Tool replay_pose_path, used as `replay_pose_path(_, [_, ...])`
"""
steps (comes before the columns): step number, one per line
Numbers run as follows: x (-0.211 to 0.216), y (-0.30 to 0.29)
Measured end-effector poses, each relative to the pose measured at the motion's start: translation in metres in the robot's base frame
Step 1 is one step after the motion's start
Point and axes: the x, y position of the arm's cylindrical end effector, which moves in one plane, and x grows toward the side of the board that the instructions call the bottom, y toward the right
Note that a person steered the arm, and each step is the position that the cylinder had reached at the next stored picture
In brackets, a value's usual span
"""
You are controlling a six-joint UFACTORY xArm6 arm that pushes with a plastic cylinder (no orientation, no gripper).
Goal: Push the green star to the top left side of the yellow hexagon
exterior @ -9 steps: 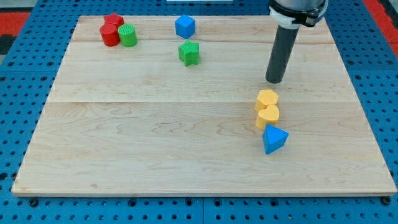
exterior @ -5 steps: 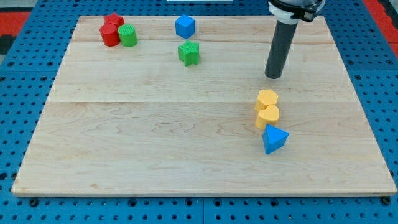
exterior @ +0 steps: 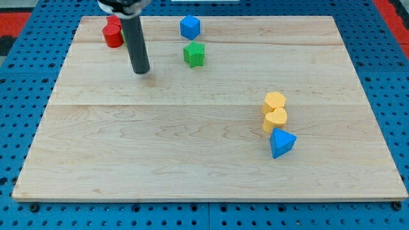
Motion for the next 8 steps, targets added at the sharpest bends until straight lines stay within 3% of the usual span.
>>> replay_pose_path(1, [-0.035,0.056])
replay_pose_path(2, [-0.033,0.151])
replay_pose_path(3, [0.013,0.195])
replay_pose_path(4, [0.057,0.200])
replay_pose_path(7, [-0.142,0.222])
replay_pose_path(8, [-0.142,0.126])
